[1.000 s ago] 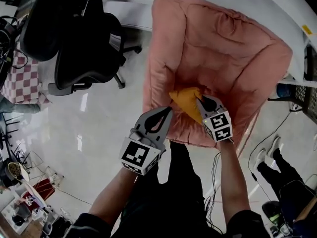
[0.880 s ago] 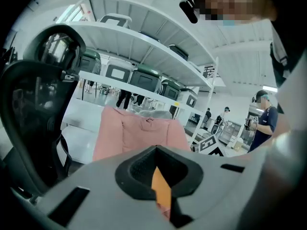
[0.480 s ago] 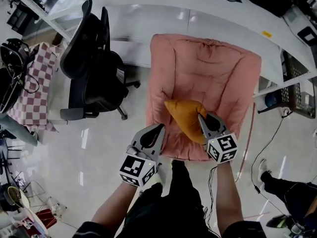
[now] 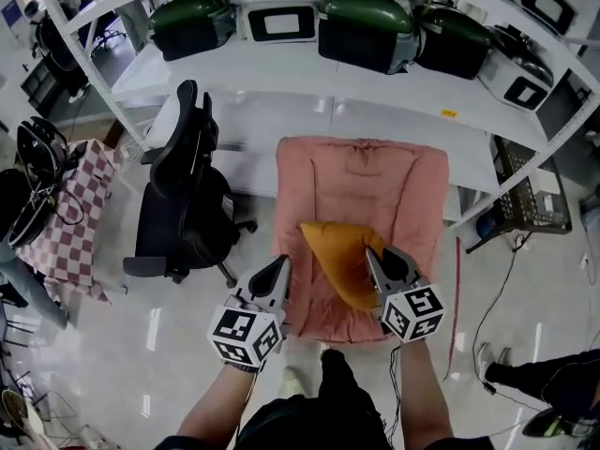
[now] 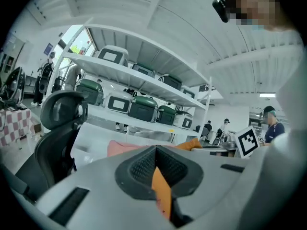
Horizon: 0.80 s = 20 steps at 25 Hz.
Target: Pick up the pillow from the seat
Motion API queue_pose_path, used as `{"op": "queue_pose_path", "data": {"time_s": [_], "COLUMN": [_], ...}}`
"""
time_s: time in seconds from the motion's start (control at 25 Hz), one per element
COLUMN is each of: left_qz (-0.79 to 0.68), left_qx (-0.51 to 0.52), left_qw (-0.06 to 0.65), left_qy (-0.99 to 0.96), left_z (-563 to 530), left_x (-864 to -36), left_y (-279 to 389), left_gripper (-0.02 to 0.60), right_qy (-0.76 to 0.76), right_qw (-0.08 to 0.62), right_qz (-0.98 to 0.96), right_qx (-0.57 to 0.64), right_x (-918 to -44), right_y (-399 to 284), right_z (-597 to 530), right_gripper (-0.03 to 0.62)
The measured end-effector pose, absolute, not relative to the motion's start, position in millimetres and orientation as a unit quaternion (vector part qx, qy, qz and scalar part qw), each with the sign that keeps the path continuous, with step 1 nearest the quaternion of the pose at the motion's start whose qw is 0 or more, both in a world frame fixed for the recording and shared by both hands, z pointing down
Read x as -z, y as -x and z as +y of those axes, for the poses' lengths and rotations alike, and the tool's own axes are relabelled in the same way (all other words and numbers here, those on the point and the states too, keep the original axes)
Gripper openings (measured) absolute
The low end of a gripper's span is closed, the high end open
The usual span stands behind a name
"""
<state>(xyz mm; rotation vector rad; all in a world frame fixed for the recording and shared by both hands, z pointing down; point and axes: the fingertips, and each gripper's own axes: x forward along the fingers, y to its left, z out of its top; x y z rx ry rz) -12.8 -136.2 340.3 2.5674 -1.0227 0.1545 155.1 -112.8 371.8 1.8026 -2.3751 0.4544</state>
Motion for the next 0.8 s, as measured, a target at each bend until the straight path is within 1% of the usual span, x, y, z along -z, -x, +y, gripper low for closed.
{"op": "queue_pose_path", "data": {"time_s": [0.4, 0.8], "left_qz": [-0.357, -0.365], "left_qx": [-0.012, 0.017], "left_qw": [0.157, 0.116], "left_qy": [-0.921, -0.923], "left_z": [-119, -100], "left_x": [-251, -191], "left_y": [28, 50], "left_gripper": [-0.002, -0.002], "right_qy": [-0.611, -0.609], "right_qw": [0.020, -0.001], "right_qz": [-0.788, -0.793], "right_qx": [-0.069, -0.021], "right_x": [-255, -192], "right_y": [-147, -132], "right_z": [-80, -51], "right_gripper": [0.043, 0.044]}}
